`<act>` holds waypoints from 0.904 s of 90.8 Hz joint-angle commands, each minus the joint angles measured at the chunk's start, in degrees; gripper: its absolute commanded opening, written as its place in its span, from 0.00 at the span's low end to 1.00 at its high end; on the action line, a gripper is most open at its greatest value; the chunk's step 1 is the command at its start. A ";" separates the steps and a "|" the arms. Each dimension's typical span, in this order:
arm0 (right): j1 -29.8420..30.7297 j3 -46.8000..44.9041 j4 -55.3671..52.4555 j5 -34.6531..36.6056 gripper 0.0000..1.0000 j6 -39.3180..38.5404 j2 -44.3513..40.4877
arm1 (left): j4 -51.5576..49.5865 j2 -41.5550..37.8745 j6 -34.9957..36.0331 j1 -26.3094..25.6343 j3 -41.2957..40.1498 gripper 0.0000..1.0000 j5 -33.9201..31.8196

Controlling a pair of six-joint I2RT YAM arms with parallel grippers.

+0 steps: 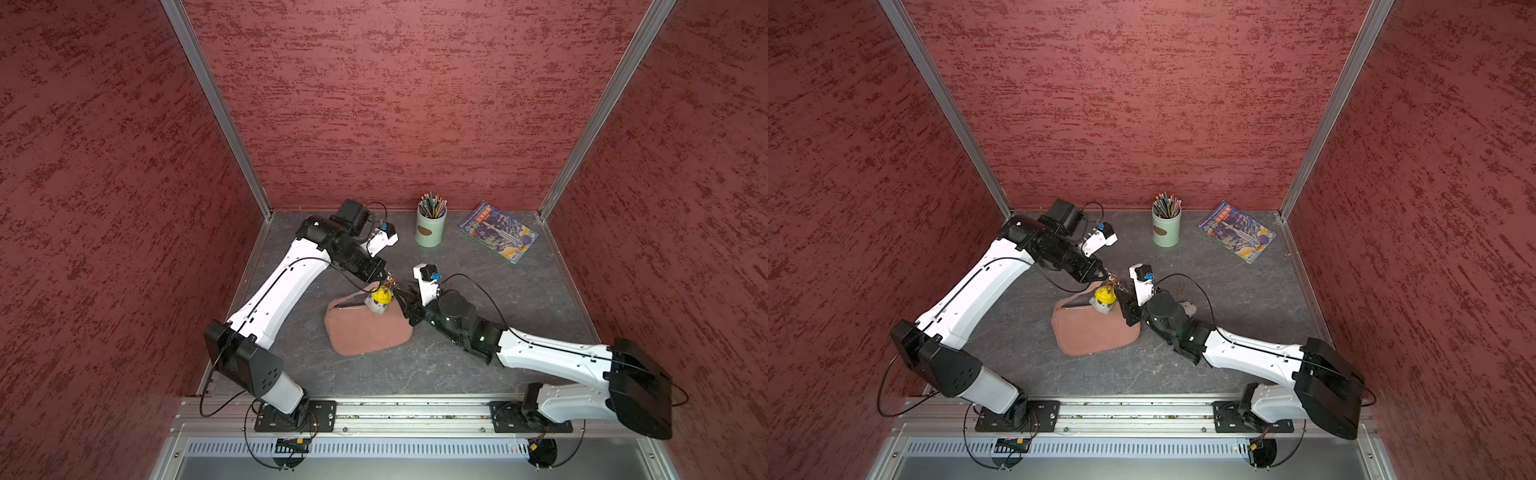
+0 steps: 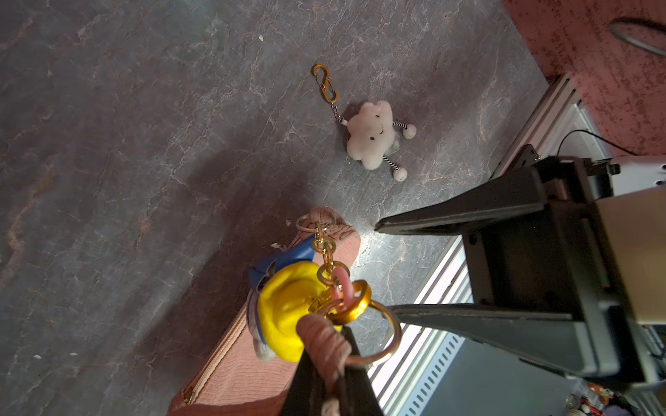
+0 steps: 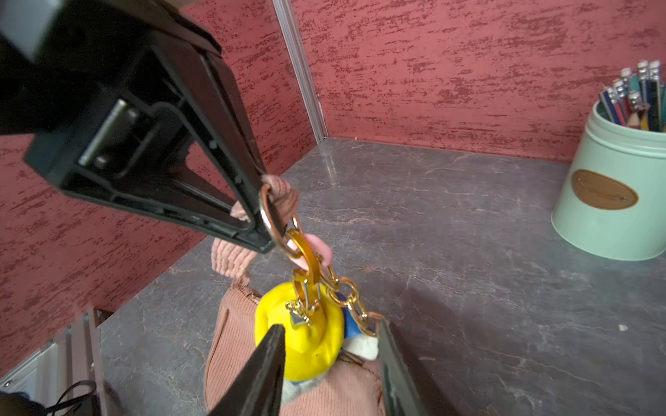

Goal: Remove the decoration from the bag
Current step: Pick up the bag from the center of the board, then remove the decoration item from the bag.

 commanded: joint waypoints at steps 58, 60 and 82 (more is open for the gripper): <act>3.24 9.28 -1.31 6.23 0.51 3.78 10.41 | -2.49 1.65 -9.16 2.89 0.83 0.00 6.20; 3.27 9.82 -2.18 6.23 0.50 3.39 10.77 | -2.54 1.74 -9.14 3.00 0.83 0.00 6.12; 3.05 14.08 -7.66 9.56 0.42 -1.27 14.01 | -3.20 1.89 -8.79 3.63 0.11 0.00 6.28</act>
